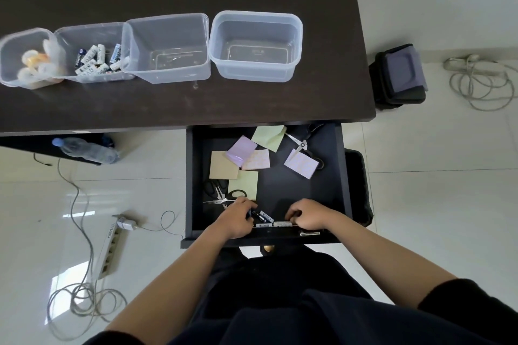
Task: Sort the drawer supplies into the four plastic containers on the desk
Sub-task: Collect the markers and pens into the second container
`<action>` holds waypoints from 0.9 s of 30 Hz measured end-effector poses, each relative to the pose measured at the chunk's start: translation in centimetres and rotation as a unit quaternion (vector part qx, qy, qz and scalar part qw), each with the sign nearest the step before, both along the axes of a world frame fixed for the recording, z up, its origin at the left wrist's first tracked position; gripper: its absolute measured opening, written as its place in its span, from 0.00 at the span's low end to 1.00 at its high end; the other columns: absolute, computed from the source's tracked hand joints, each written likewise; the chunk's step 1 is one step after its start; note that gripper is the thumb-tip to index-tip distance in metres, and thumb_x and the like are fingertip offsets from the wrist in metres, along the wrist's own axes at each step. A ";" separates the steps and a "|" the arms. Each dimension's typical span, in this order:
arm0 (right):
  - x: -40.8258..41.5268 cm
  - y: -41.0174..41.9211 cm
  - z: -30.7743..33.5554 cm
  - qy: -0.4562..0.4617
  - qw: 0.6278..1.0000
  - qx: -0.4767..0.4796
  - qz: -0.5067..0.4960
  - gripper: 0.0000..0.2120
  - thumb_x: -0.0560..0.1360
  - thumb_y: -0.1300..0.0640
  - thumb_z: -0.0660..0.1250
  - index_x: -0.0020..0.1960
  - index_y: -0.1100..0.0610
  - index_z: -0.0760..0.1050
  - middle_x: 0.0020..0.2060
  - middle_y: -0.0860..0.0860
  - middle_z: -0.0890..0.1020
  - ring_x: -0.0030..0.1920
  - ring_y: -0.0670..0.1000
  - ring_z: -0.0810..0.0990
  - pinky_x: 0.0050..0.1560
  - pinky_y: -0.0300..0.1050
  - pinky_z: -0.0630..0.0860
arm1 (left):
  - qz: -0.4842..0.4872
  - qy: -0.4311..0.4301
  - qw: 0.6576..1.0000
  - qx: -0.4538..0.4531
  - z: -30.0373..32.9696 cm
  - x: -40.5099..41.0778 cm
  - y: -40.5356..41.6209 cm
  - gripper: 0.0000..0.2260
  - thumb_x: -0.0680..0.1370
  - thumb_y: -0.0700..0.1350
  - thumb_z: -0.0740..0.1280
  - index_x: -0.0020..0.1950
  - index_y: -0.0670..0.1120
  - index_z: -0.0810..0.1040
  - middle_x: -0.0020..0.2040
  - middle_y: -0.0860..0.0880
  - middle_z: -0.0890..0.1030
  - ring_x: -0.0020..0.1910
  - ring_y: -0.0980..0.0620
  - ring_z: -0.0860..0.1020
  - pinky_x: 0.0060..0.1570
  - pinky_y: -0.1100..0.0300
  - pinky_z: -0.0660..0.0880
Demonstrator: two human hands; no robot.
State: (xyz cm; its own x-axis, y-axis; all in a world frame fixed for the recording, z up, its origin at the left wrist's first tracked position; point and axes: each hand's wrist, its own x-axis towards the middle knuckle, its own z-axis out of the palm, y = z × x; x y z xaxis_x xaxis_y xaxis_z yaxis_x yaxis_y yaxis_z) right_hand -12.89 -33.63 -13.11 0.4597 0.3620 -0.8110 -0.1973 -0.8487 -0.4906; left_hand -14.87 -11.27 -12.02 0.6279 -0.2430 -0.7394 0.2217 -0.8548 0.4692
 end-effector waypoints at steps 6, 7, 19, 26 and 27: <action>0.1 1.9 -0.5 -0.066 0.998 -0.004 -0.008 0.13 0.75 0.59 0.65 0.59 0.53 0.77 0.55 0.49 0.77 0.55 0.51 0.78 0.58 0.44 0.75 | -0.008 -0.003 1.000 -0.001 0.1 0.5 0.3 0.18 0.77 0.38 0.61 0.66 0.44 0.72 0.63 0.47 0.70 0.62 0.48 0.73 0.60 0.64 0.66; 0.1 2.3 -0.5 -0.065 0.998 -0.003 0.001 0.15 0.75 0.59 0.65 0.61 0.52 0.76 0.56 0.49 0.76 0.56 0.50 0.77 0.58 0.44 0.74 | -0.011 -0.001 1.000 -0.002 0.1 0.7 0.4 0.18 0.77 0.38 0.61 0.66 0.45 0.72 0.64 0.48 0.70 0.62 0.48 0.73 0.61 0.63 0.66; -0.6 4.7 -0.8 -0.005 0.999 0.008 0.033 0.22 0.75 0.62 0.63 0.67 0.51 0.71 0.58 0.52 0.75 0.58 0.53 0.75 0.57 0.42 0.71 | 0.044 -0.029 0.998 -0.030 -0.3 1.0 2.1 0.21 0.74 0.34 0.59 0.66 0.45 0.71 0.60 0.45 0.73 0.62 0.49 0.73 0.67 0.58 0.68; -0.7 4.7 -0.7 -0.002 1.000 0.008 0.027 0.21 0.75 0.62 0.63 0.65 0.46 0.73 0.55 0.50 0.76 0.55 0.50 0.73 0.55 0.42 0.71 | 0.126 -0.070 0.986 -0.084 0.2 1.6 2.6 0.22 0.73 0.29 0.56 0.65 0.42 0.72 0.60 0.45 0.72 0.61 0.52 0.73 0.61 0.67 0.66; -0.7 4.7 -0.7 -0.003 1.000 0.008 0.025 0.20 0.75 0.61 0.64 0.65 0.46 0.73 0.55 0.50 0.76 0.55 0.50 0.74 0.57 0.43 0.72 | 0.130 -0.077 0.985 -0.086 0.3 1.6 2.8 0.21 0.73 0.29 0.56 0.63 0.42 0.73 0.60 0.46 0.73 0.60 0.52 0.73 0.60 0.67 0.66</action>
State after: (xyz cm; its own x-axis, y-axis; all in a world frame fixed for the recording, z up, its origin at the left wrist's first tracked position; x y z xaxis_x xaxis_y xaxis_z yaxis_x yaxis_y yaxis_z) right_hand -13.64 -28.95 -13.82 0.4449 0.3983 -0.8021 -0.1514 -0.8493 -0.5057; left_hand -13.31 -8.49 -11.77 0.7870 -0.1721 -0.5925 0.3377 -0.6835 0.6471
